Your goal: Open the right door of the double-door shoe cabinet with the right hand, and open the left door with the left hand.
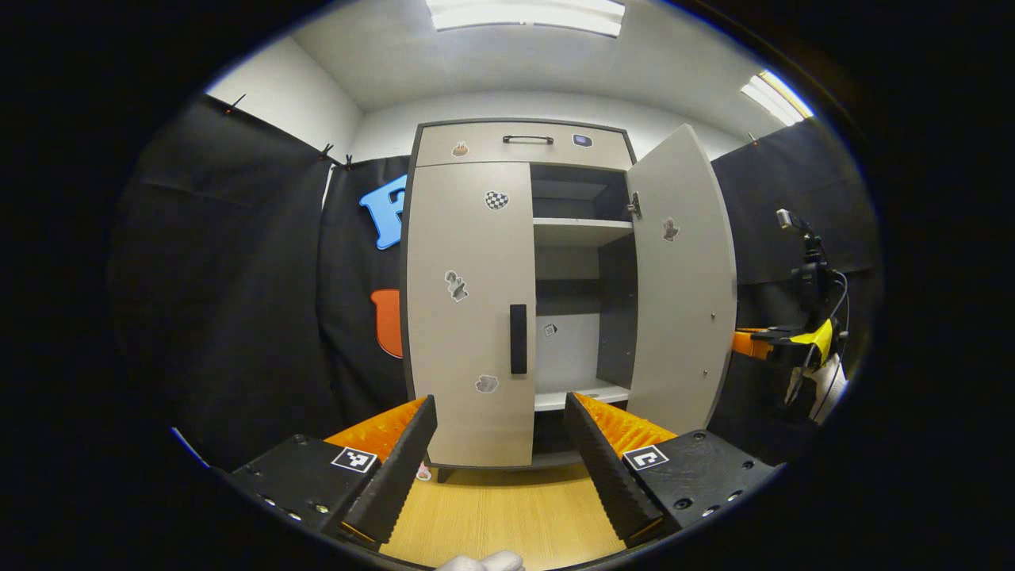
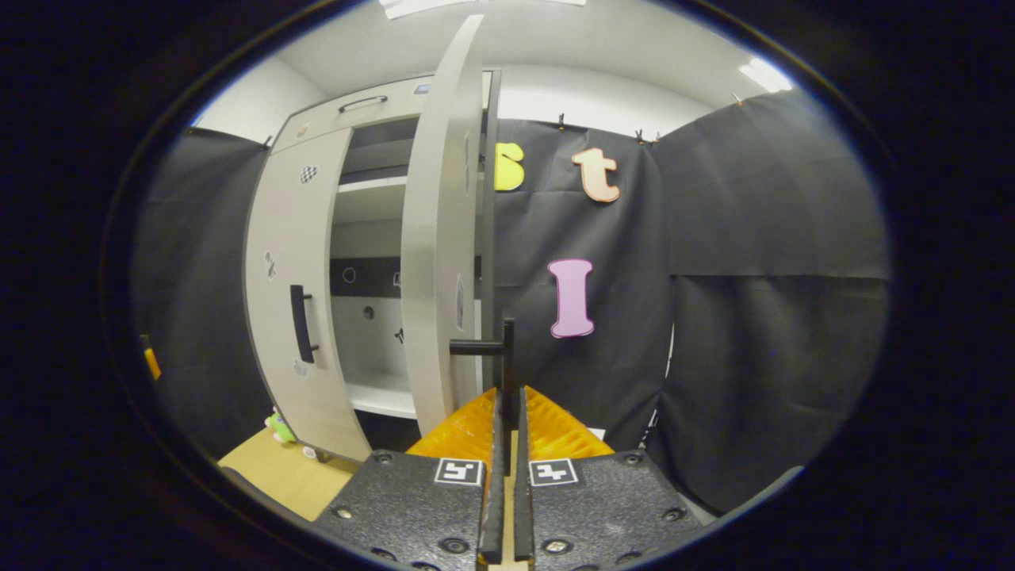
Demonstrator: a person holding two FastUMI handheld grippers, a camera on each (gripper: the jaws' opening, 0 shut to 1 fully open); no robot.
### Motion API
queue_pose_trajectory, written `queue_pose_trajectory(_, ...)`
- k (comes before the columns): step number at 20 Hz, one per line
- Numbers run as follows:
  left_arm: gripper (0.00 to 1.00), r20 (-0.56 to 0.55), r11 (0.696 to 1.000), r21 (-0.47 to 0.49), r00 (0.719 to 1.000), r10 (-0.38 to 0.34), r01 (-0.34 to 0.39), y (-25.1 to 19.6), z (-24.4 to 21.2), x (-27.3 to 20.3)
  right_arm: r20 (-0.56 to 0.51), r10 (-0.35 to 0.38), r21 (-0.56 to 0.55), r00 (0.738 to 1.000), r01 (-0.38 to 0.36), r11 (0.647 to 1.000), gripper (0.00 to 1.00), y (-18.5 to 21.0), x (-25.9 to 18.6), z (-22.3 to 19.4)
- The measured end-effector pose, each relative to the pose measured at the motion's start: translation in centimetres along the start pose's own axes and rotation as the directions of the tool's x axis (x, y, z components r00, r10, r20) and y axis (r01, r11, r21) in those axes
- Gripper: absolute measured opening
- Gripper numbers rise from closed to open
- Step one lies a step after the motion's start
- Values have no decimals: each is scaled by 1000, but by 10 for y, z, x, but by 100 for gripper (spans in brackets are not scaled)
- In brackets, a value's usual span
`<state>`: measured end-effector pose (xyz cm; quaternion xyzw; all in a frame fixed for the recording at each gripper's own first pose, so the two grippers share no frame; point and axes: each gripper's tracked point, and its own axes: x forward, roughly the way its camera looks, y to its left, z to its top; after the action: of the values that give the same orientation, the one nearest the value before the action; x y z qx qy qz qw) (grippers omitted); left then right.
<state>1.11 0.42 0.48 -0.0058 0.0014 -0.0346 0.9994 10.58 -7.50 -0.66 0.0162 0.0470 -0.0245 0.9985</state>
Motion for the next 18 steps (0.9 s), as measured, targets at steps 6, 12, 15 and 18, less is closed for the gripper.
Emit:
queue_pose_trajectory(6,97,-10,1000,9,1000,0,1,8,-5,4,12,-33,29,999,33,999,87,0,-38,3)
queue_pose_trajectory(12,97,-6,999,22,1000,23,-23,21,-7,19,3,27,0,1000,-27,1000,100,40,-69,-10)
queue_pose_trajectory(15,97,-12,999,33,1000,28,-28,24,-11,31,-15,59,-1,998,-59,998,100,60,-75,-20)
queue_pose_trajectory(18,97,-7,999,38,1000,24,-24,21,-13,52,-28,80,-12,996,-80,997,100,71,-75,-25)
